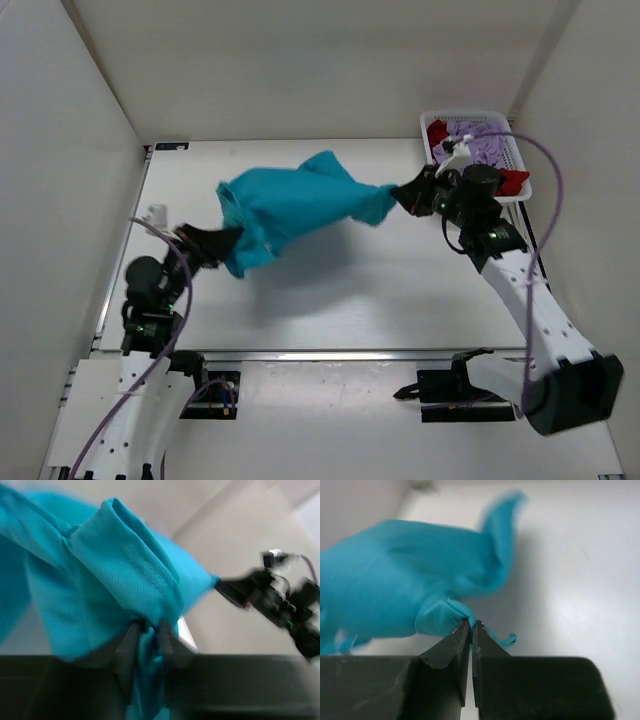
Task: Fold and stack the t-shirts
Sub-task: Flatten out the tshirt
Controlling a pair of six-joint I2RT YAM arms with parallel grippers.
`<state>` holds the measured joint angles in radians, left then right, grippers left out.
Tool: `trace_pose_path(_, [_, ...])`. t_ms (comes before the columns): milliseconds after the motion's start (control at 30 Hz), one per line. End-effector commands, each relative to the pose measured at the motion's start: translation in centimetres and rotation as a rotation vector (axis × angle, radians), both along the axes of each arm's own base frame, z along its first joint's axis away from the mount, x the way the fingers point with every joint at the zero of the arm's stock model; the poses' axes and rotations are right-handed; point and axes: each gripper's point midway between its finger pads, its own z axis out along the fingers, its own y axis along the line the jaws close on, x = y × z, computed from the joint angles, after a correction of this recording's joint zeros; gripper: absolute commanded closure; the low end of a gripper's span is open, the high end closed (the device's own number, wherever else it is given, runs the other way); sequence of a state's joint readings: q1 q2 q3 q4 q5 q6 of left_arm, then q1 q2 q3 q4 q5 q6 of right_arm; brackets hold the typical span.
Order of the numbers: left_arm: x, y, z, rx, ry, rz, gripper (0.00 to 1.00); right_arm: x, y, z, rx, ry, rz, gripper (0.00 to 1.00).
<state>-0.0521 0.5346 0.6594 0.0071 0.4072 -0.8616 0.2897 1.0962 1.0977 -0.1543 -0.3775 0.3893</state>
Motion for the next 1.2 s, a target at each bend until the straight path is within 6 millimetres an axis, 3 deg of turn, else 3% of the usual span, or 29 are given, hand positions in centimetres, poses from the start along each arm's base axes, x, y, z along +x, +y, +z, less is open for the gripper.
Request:
trace_pose_path(0, [-1.3,-2.4,-14.4,0.004,0.346,-0.075,0.60,2.5,-4.4,-14.8,-0.073,0.383,-0.106,1.00])
trace_pose_path(33, [-1.7,-2.4,-15.7,-0.005,0.362,-0.064,0.44,3.5,-4.8,-16.1,-0.078,0.433,-0.115,1.00])
trace_pose_path(100, [-2.4,-2.3,-16.6,0.017,0.359,-0.055,0.29,4.4,-4.7,-17.1,-0.073,0.485,-0.112,0.94])
trace_pose_path(167, [-2.4,-2.0,-15.3,0.035,0.321,-0.040,0.27,6.2,-5.9,-17.1,-0.102,0.464,-0.206,0.81])
trace_pose_path(267, [-2.3,-2.3,-15.2,0.072,0.321,-0.046,0.29,7.2,-6.4,-15.0,-0.087,0.417,-0.227,0.69])
trace_pose_path(333, [-1.9,-1.9,-16.6,0.107,0.353,-0.022,0.33,6.3,-6.1,-14.6,-0.105,0.405,-0.236,0.64])
trace_pose_path(367, [-1.4,-1.7,-17.1,0.111,0.363,-0.005,0.34,5.6,-5.5,-15.3,-0.135,0.411,-0.239,0.63])
trace_pose_path(467, [0.2,-0.1,-20.3,0.104,0.447,0.071,0.36,0.8,-2.8,-18.7,-0.159,0.432,-0.205,0.59])
trace_pose_path(567, [2.6,1.7,-20.0,0.082,0.434,0.150,0.38,-6.0,-1.3,-24.3,-0.127,0.520,-0.166,0.62])
trace_pose_path(633, [4.2,2.6,-19.9,0.126,0.453,0.204,0.37,-8.5,-1.3,-26.2,-0.110,0.547,-0.142,0.66])
trace_pose_path(667, [5.0,2.0,-19.9,0.169,0.464,0.187,0.36,-9.8,-1.3,-27.1,-0.122,0.566,-0.133,0.70])
trace_pose_path(700, [5.5,1.5,-21.1,0.215,0.508,0.188,0.37,-10.2,-1.7,-27.6,-0.141,0.570,-0.151,0.73])
trace_pose_path(767, [7.0,-0.7,-19.5,0.309,0.481,0.161,0.39,-11.2,-2.0,-27.9,-0.124,0.570,-0.150,0.74])
trace_pose_path(800, [7.0,-1.6,-20.9,0.398,0.508,0.159,0.39,-11.6,-1.8,-28.1,-0.110,0.577,-0.138,0.76])
trace_pose_path(867, [8.6,-2.3,-20.0,0.513,0.491,0.187,0.39,-12.4,-1.6,-28.3,-0.099,0.581,-0.121,0.77])
trace_pose_path(900, [9.1,-1.4,-21.8,0.547,0.558,0.220,0.40,-12.4,-1.8,-28.4,-0.112,0.577,-0.137,0.76])
trace_pose_path(933, [9.7,-1.3,-21.8,0.544,0.568,0.208,0.40,-12.6,-2.3,-28.9,-0.114,0.592,-0.158,0.75])
trace_pose_path(1000, [10.9,1.3,-23.9,0.472,0.654,0.244,0.39,-12.8,-3.2,-29.7,-0.123,0.608,-0.185,0.66])
trace_pose_path(1033, [11.6,2.1,-23.7,0.387,0.647,0.245,0.36,-12.5,-3.9,-29.7,-0.097,0.610,-0.214,0.65])
trace_pose_path(1067, [11.4,2.0,-25.0,0.330,0.678,0.216,0.34,-12.7,-3.8,-29.7,-0.079,0.611,-0.202,0.62])
trace_pose_path(1133, [12.8,3.3,-24.7,0.223,0.660,0.231,0.29,-12.4,-4.3,-29.8,-0.056,0.614,-0.220,0.58])
trace_pose_path(1167, [13.1,3.0,-25.0,0.193,0.671,0.212,0.28,-12.3,-4.3,-29.5,-0.061,0.604,-0.219,0.57])
